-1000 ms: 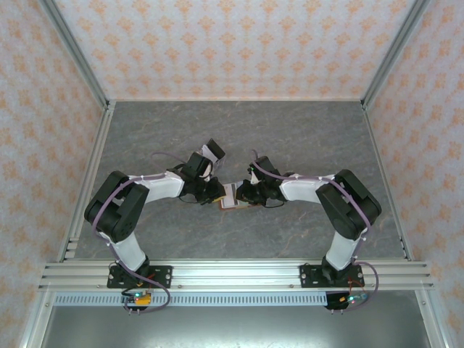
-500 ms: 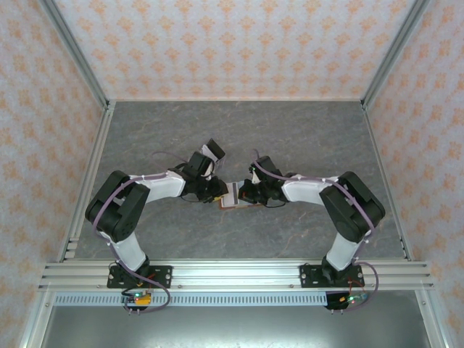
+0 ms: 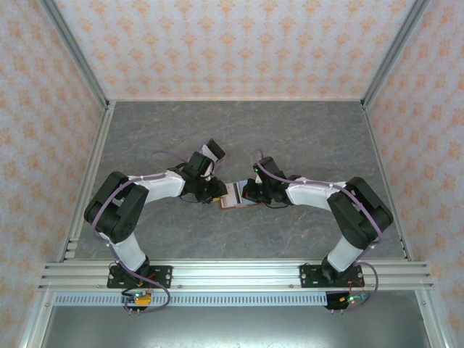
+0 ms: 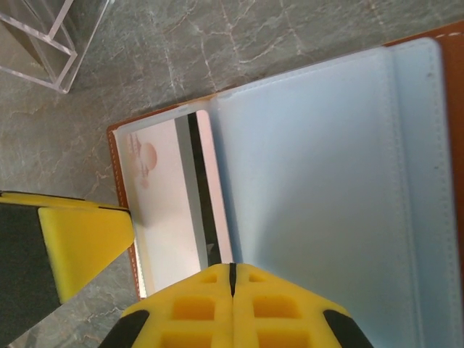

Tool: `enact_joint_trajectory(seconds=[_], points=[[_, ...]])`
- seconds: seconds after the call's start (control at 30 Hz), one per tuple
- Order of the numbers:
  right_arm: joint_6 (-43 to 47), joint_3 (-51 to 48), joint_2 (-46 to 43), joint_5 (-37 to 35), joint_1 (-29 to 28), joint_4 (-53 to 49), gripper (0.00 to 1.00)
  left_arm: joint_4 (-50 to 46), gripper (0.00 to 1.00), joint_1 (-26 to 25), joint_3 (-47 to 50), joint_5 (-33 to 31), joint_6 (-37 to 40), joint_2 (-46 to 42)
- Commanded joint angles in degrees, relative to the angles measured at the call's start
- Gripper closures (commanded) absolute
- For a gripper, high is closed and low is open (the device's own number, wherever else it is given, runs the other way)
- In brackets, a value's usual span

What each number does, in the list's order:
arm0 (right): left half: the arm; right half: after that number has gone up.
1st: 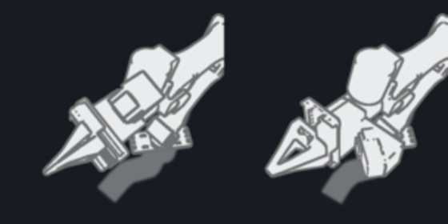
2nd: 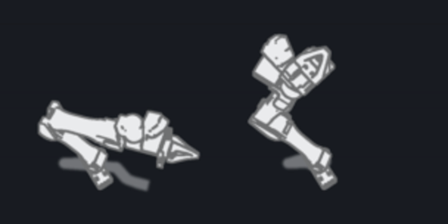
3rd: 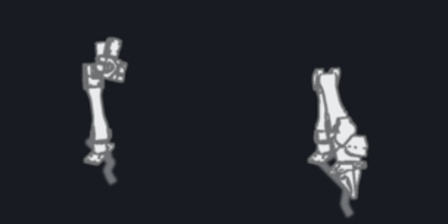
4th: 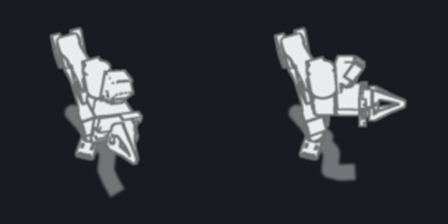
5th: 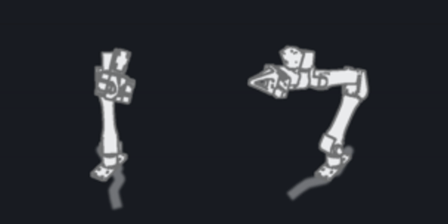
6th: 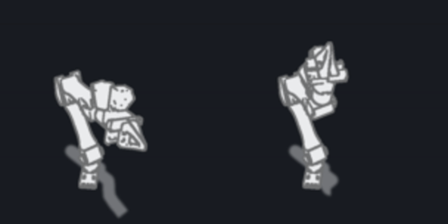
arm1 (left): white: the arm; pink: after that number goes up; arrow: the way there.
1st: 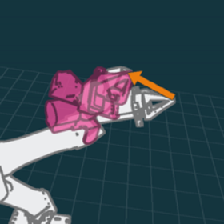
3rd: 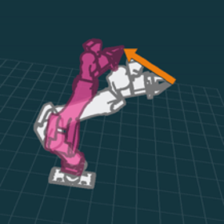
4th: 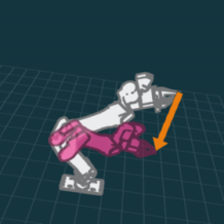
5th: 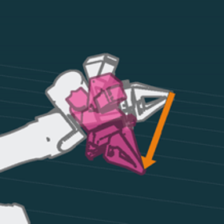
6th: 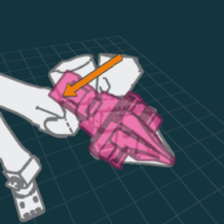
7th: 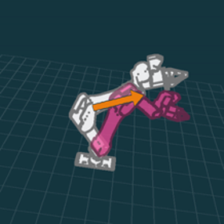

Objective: Take the credit cards out of the card holder

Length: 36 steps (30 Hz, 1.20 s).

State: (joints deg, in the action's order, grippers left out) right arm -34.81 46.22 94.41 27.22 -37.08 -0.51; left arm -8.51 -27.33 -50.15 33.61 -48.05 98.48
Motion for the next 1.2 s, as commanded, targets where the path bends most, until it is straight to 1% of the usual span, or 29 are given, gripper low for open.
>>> enact_joint_trajectory(seconds=[0.0, 0.23, 0.43, 0.53, 0.63, 0.8, 0.9, 0.97, 1.17], points=[[1.1, -0.3, -1.4, -1.9, 0.1, -1.2, 1.0, -2.7, 0.73, 0.4, -0.8, -1.6, 1.4, -2.6], [1.2, 1.4, 1.2, 1.1, 0.1, -2.3, 1.0, -1.6, 0.78, -0.3, -1.5, 0.1, 1.2, -4.5], [0.8, 2.6, 1.1, 1.5, 0.2, -2.6, 0.85, -1.2, 0.8, -0.5, -2.0, -0.1, 0.9, -2.4], [0.9, 3.4, 1.5, 2.4, 0.2, -2.5, 0.8, -0.8, 0.8, -0.5, -2.1, -0.2, 0.6, -0.7], [1.1, 4.2, 2.6, 3.4, 0.2, -2.7, 0.76, -0.2, 0.81, -0.5, -2.0, 0.0, 0.3, 0.5], [1.1, 5.0, 4.3, 3.4, 0.2, -2.6, 0.76, -0.1, 0.82, -0.5, -1.7, 0.0, 0.4, 1.7], [1.5, 6.5, 5.2, 1.5, 0.2, -4.9, 0.76, -0.6, 0.84, -0.5, -1.2, -0.4, 0.6, 2.3], [2.1, 7.5, 5.8, 0.2, 0.2, -6.5, 0.75, -2.5, 0.85, -0.4, -1.4, -1.7, 1.0, 2.4], [2.9, 8.0, 7.2, 0.6, 0.2, -6.7, 0.74, -4.6, 0.87, -0.4, -1.1, -3.7, 1.5, 2.7]])
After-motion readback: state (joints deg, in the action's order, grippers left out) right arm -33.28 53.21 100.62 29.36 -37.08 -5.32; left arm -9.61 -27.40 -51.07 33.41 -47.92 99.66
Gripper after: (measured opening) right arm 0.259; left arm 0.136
